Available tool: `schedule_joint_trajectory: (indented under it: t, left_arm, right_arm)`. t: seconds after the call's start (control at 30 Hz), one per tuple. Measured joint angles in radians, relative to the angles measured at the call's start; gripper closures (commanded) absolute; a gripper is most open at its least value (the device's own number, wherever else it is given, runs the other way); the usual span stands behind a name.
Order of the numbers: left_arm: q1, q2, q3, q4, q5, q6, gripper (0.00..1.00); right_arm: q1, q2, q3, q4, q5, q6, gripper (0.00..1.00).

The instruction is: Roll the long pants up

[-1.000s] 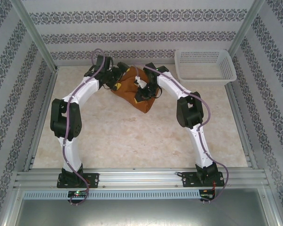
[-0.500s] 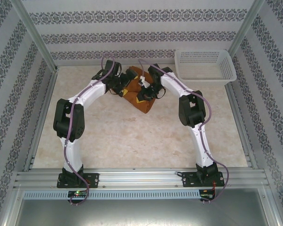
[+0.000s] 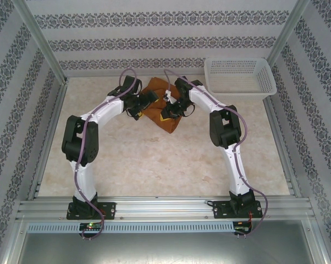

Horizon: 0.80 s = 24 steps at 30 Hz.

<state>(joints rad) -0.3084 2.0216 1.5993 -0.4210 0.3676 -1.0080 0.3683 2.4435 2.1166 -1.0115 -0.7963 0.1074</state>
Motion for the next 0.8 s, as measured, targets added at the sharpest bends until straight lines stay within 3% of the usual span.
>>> schedule_joint_trajectory:
  t: [0.3, 0.33, 0.37, 0.4, 0.6, 0.63, 0.7, 0.73, 0.8]
  left_arm:
    - [0.003, 0.283, 0.298, -0.054, -0.039, 0.04, 0.02]
    - [0.003, 0.302, 0.326, -0.068, -0.041, 0.044, 0.27]
    - [0.003, 0.313, 0.346, -0.081, -0.043, 0.052, 0.76]
    - [0.003, 0.325, 0.368, -0.099, -0.045, 0.064, 1.0]
    - [0.014, 0.344, 0.452, -0.252, -0.059, 0.147, 1.0]
    - [0.014, 0.344, 0.463, -0.278, -0.066, 0.162, 1.0]
    - [0.014, 0.344, 0.494, -0.344, -0.081, 0.191, 1.0]
    - [0.014, 0.344, 0.513, -0.381, -0.089, 0.203, 1.0]
    - [0.015, 0.344, 0.555, -0.455, -0.113, 0.229, 1.0]
  right_arm:
    - [-0.006, -0.02, -0.049, 0.062, -0.004, 0.009, 1.0]
    - [-0.008, -0.023, -0.051, 0.065, -0.002, 0.011, 1.0]
    - [-0.013, -0.024, -0.051, 0.066, -0.001, 0.011, 1.0]
    - [-0.013, -0.025, -0.051, 0.066, 0.001, 0.011, 1.0]
    - [-0.013, -0.029, -0.049, 0.051, 0.029, -0.005, 0.99]
    - [-0.01, -0.033, -0.047, 0.043, 0.043, -0.011, 0.91]
    - [-0.002, -0.045, -0.043, 0.026, 0.072, -0.021, 0.55]
    - [0.004, -0.056, -0.043, 0.016, 0.097, -0.028, 0.43]
    - [0.022, -0.084, -0.045, -0.011, 0.178, -0.044, 0.32]
